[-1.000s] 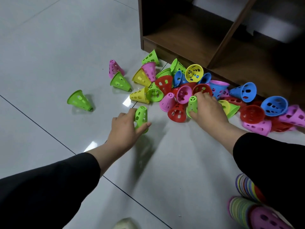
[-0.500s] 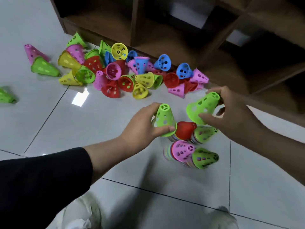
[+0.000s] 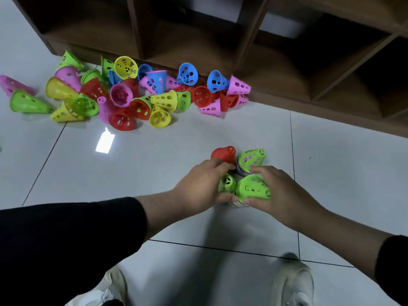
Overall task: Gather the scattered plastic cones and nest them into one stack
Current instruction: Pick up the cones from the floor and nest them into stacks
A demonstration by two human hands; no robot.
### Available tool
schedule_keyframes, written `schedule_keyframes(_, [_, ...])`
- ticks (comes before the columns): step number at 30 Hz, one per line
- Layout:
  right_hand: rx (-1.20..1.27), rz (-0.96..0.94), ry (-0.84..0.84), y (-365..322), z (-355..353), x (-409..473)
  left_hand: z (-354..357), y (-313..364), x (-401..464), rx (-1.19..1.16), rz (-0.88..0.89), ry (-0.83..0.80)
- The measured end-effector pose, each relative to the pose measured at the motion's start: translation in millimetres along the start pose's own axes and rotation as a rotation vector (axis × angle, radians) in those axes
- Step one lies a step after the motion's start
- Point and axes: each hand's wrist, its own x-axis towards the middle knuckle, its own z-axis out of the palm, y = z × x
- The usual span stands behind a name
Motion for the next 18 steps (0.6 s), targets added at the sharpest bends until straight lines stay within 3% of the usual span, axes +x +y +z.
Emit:
schedule_keyframes(8, [0.140,-0.069,0.210,-1,-26,44,-28,-41,-9,0.007,-0.157,0.187])
schedule_keyframes(18, [-0.065,-0.172,0.033,-62,-29,204,-94,-154,38,0.240,-0.480,0.231])
